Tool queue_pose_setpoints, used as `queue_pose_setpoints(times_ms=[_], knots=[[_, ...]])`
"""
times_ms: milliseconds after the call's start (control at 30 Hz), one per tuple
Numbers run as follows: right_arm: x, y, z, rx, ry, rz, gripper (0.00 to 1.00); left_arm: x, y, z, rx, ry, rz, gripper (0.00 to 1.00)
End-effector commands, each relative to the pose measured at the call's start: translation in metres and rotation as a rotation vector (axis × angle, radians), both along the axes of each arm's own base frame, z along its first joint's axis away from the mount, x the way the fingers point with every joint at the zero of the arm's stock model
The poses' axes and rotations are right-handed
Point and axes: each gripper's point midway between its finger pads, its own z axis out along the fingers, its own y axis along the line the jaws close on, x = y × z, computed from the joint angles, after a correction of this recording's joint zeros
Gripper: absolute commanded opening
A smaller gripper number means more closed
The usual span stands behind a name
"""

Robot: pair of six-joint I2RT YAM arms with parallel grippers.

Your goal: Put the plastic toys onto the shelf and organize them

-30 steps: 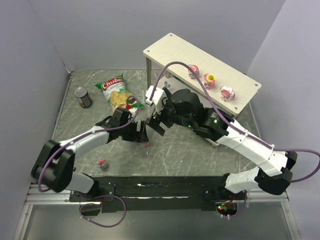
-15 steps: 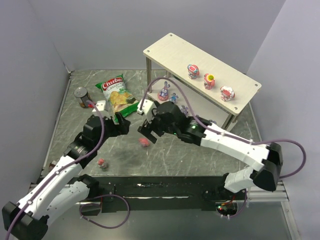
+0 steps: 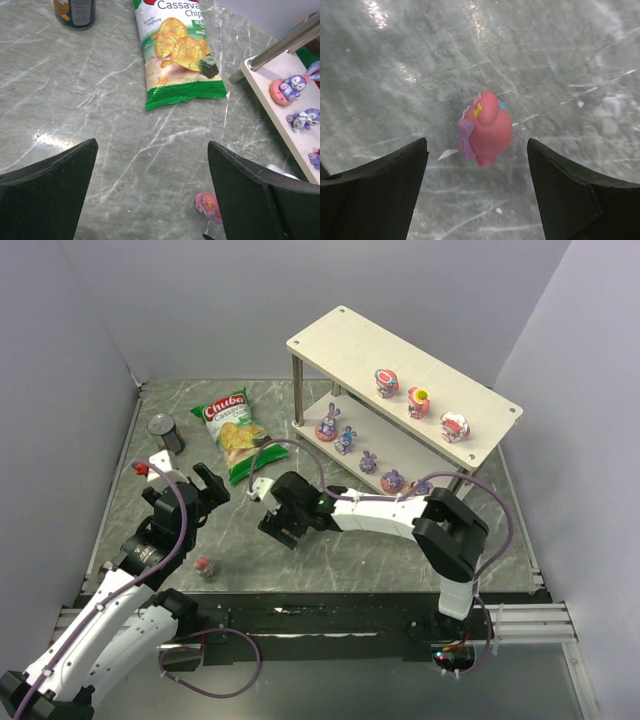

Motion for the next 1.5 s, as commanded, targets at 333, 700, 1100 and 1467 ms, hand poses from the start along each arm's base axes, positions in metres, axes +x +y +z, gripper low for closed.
queue_pose_setpoints(times_ms=[333, 700, 1100, 1467], knots=[[0.022, 0.027, -0.008, 0.034, -0.036, -0.073, 0.65, 0.001, 0.001, 0.002, 0.003, 0.010, 0.008, 0.99], [0.023, 0.022, -0.002, -0.003, -0.012, -0.112, 0.13, 0.003, -0.002, -0.001, 0.015, 0.016, -0.009, 0.99], [0.066, -0.021, 0.168, 0.039, -0.108, -0.128, 0.00, 0.002, -0.007, -0.006, 0.004, 0.019, -0.037, 0.99], [0.121, -0.089, 0.310, 0.044, -0.462, -0.202, 0.04, 0.004, -0.022, -0.015, -0.009, 0.053, -0.109, 0.99]])
